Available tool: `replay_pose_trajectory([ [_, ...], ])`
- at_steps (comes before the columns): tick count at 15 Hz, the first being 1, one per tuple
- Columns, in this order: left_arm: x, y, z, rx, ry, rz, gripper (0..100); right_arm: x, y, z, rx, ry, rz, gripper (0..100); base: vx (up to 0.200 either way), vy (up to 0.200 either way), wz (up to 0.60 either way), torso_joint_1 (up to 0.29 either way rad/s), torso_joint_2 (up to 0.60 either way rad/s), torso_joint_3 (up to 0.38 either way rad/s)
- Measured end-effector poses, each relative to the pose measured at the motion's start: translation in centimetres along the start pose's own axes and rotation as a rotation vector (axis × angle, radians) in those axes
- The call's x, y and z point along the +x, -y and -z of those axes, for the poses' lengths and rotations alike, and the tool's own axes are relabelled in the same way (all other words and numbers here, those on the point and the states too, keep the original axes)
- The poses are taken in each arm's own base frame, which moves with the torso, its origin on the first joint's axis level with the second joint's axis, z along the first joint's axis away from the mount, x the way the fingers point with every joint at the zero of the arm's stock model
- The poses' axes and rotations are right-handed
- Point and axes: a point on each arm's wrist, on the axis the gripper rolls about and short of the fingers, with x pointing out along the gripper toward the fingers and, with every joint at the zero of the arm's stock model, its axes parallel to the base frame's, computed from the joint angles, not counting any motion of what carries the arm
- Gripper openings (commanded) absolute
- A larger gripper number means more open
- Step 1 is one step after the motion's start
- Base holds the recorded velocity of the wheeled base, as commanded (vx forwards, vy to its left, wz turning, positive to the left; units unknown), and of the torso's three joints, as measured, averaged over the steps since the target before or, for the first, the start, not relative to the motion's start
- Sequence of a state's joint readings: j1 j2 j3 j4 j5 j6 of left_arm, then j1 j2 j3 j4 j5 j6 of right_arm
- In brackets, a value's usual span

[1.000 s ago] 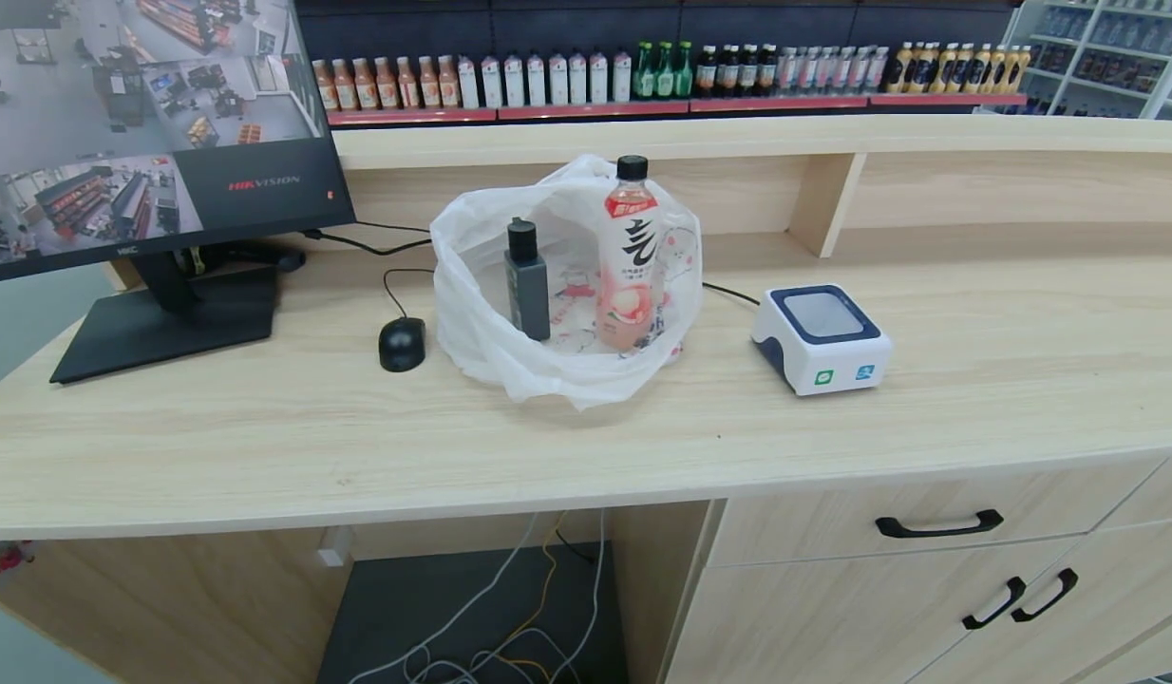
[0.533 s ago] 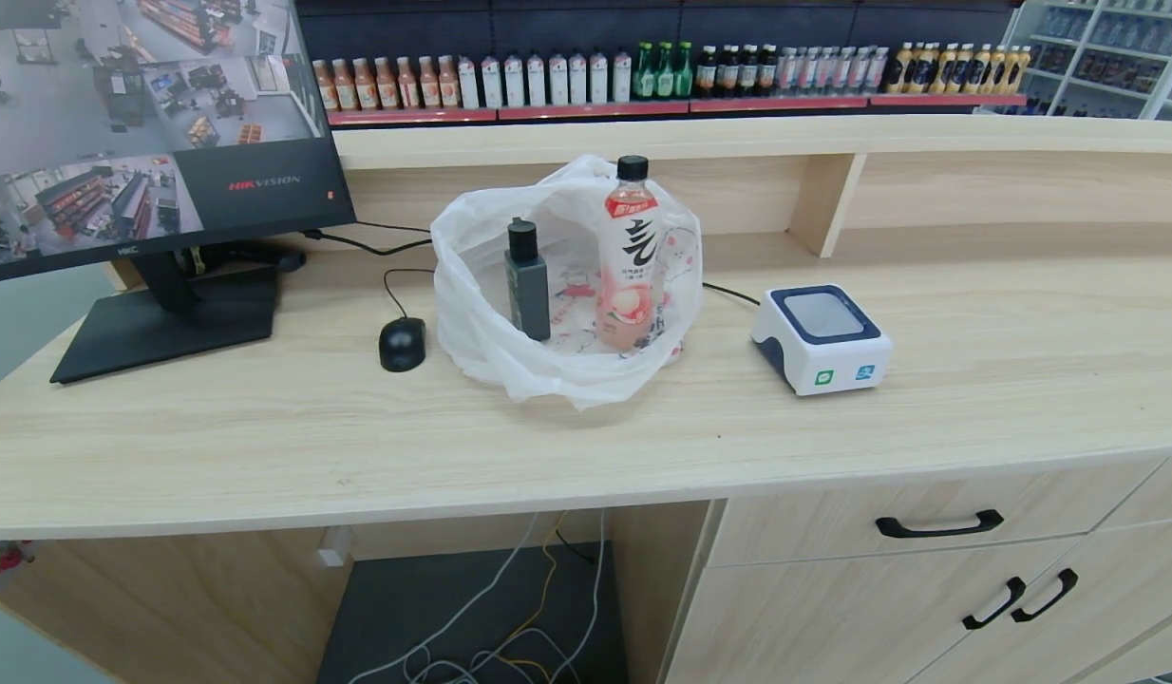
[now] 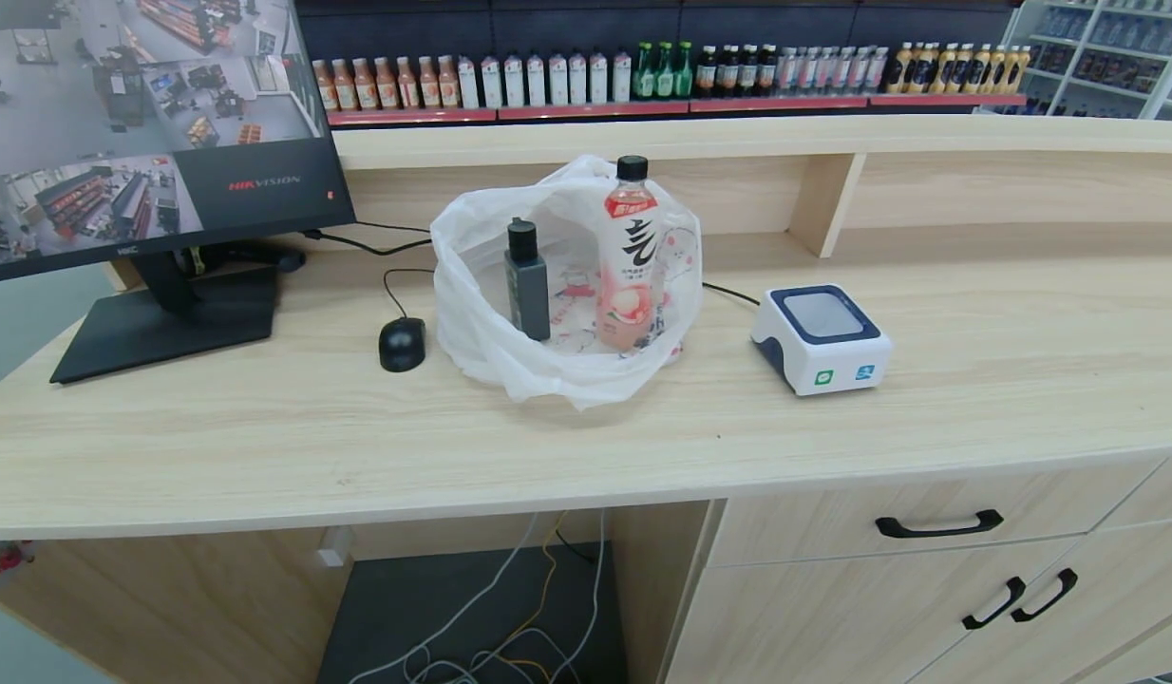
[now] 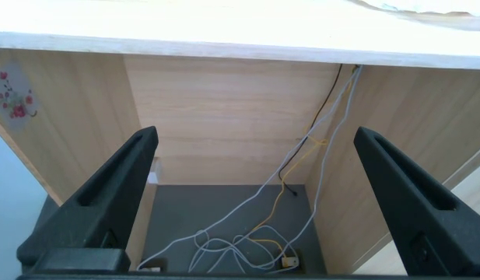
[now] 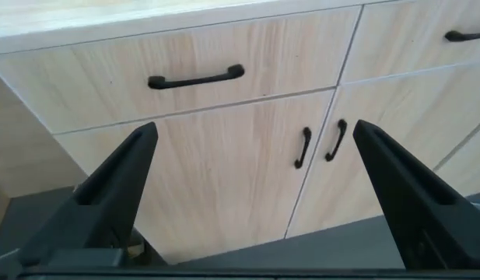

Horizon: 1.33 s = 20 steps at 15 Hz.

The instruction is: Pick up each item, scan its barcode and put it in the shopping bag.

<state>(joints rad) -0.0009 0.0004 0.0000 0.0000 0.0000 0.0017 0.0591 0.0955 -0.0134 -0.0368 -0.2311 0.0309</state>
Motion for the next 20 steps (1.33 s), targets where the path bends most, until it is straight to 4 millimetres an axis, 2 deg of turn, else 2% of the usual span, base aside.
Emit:
replay_pose_trajectory([
  [2, 0.0, 0.0, 0.0, 0.001, 0.0, 0.0, 100, 0.08, -0.16, 0.1, 0.052, -0.015, 0.066, 100, 0.0, 0.0, 0.0, 0.0, 0.0, 0.0],
  [4, 0.0, 0.0, 0.0, 0.001, 0.0, 0.0, 100, 0.03, -0.21, 0.21, 0.062, -0.011, 0.061, 100, 0.0, 0.0, 0.0, 0.0, 0.0, 0.0],
  [7, 0.0, 0.0, 0.0, 0.001, 0.0, 0.0, 100, -0.43, -0.39, 0.7, 0.03, 0.016, -0.115, 100, 0.0, 0.0, 0.0, 0.0, 0.0, 0.0],
  [10, 0.0, 0.0, 0.0, 0.002, 0.0, 0.0, 100, -0.65, -0.42, 0.91, -0.034, 0.036, -0.154, 100, 0.0, 0.0, 0.0, 0.0, 0.0, 0.0],
  [14, 0.0, 0.0, 0.0, 0.002, 0.0, 0.0, 100, -0.72, -0.41, 0.95, -0.024, 0.043, -0.157, 100, 0.0, 0.0, 0.0, 0.0, 0.0, 0.0],
  [15, 0.0, 0.0, 0.0, 0.001, 0.0, 0.0, 100, -0.72, -0.41, 0.95, -0.024, 0.042, -0.157, 100, 0.0, -0.2, 0.0, 0.002, 0.01, 0.002],
  [20, 0.0, 0.01, -0.01, -0.001, 0.001, -0.003, 100, -0.71, -0.4, 1.0, -0.024, 0.04, -0.159, 100, -0.2, -0.2, 0.0, 0.013, 0.01, 0.0],
])
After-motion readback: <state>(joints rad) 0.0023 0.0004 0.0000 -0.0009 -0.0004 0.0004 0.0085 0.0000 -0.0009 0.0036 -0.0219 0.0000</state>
